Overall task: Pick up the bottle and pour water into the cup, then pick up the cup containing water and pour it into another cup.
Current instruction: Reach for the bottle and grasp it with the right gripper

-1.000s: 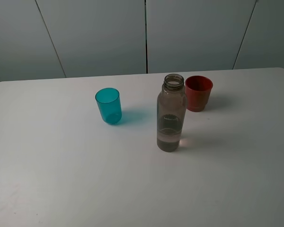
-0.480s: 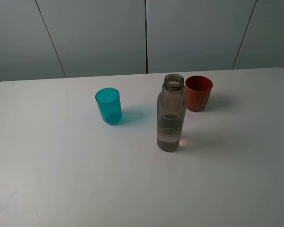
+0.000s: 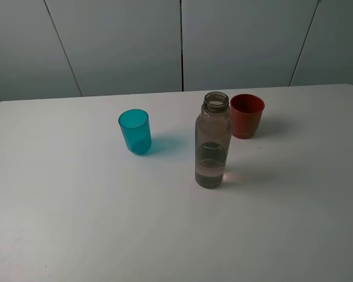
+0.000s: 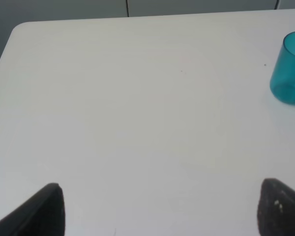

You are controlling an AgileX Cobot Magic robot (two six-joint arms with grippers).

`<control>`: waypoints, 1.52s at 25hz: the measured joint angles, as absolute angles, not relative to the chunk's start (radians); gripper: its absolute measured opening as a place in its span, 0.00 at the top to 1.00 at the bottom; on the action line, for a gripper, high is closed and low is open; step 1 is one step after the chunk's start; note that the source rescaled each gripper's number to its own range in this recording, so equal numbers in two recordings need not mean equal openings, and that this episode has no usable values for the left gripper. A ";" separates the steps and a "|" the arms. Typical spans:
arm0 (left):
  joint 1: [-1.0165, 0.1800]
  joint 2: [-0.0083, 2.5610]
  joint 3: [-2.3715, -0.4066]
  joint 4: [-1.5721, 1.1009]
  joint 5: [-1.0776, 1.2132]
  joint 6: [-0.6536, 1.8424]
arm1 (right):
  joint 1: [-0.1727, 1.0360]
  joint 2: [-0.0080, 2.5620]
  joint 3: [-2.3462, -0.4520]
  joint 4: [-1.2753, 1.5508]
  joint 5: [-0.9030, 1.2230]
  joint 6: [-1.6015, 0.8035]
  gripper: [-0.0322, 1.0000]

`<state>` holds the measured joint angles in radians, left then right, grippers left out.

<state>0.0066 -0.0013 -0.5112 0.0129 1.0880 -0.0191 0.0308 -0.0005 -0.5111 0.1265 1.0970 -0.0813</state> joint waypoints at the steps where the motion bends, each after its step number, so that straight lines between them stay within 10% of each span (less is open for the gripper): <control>1: 0.007 -0.001 -0.511 0.013 1.088 -0.019 | 0.031 -0.001 -0.511 0.126 1.097 -0.081 0.00; 38: 0.007 -0.001 -0.511 0.013 1.088 -0.023 | 0.039 -0.001 -0.511 0.090 1.095 -0.017 0.00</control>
<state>0.0066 -0.0013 -0.5112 0.0129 1.0880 -0.0229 0.0388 -0.0005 -0.5111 0.0900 1.0954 -0.0173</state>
